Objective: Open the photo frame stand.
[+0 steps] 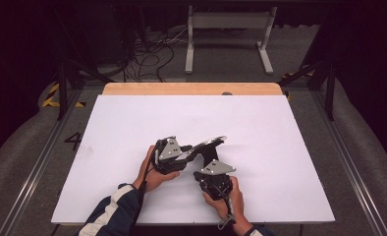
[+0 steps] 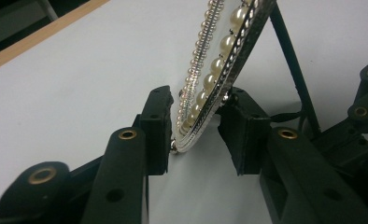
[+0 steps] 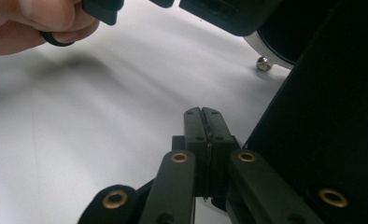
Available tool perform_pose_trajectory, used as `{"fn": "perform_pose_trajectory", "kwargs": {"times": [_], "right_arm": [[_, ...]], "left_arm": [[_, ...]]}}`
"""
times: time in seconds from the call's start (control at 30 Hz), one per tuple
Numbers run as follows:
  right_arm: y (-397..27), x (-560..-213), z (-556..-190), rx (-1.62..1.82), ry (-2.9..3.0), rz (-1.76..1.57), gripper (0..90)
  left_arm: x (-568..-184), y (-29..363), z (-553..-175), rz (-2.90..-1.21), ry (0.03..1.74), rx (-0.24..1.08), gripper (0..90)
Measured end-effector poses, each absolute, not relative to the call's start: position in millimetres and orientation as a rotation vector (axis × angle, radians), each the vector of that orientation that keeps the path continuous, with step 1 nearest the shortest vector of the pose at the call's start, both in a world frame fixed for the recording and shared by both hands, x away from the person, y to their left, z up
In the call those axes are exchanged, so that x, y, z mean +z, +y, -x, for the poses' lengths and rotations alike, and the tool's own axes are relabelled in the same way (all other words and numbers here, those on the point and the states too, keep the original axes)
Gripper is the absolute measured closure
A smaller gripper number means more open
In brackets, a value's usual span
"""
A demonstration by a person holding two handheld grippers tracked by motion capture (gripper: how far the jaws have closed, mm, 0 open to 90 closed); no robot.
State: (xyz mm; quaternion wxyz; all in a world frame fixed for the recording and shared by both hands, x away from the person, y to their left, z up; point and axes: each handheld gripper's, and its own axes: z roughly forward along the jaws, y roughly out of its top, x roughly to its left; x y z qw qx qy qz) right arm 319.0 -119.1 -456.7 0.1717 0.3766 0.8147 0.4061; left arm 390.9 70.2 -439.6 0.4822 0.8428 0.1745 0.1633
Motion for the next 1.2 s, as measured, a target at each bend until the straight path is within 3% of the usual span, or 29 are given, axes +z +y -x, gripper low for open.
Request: {"fn": "perform_pose_trajectory", "kwargs": {"times": [0.53,0.73,1.2], "right_arm": [[-113.6,-458.8,-319.1,1.199,2.318,-1.094,90.0],[-113.8,-458.5,-319.0,1.171,2.294,-1.07,90.0],[-116.3,-459.0,-319.3,1.151,2.291,-1.075,90.0]], "left_arm": [[-452.3,60.4,-397.0,-2.074,0.494,0.338,59.7],[-450.6,64.7,-397.5,-2.077,0.494,0.377,73.6],[-448.2,66.1,-393.1,-2.11,0.449,0.41,76.5]]}}
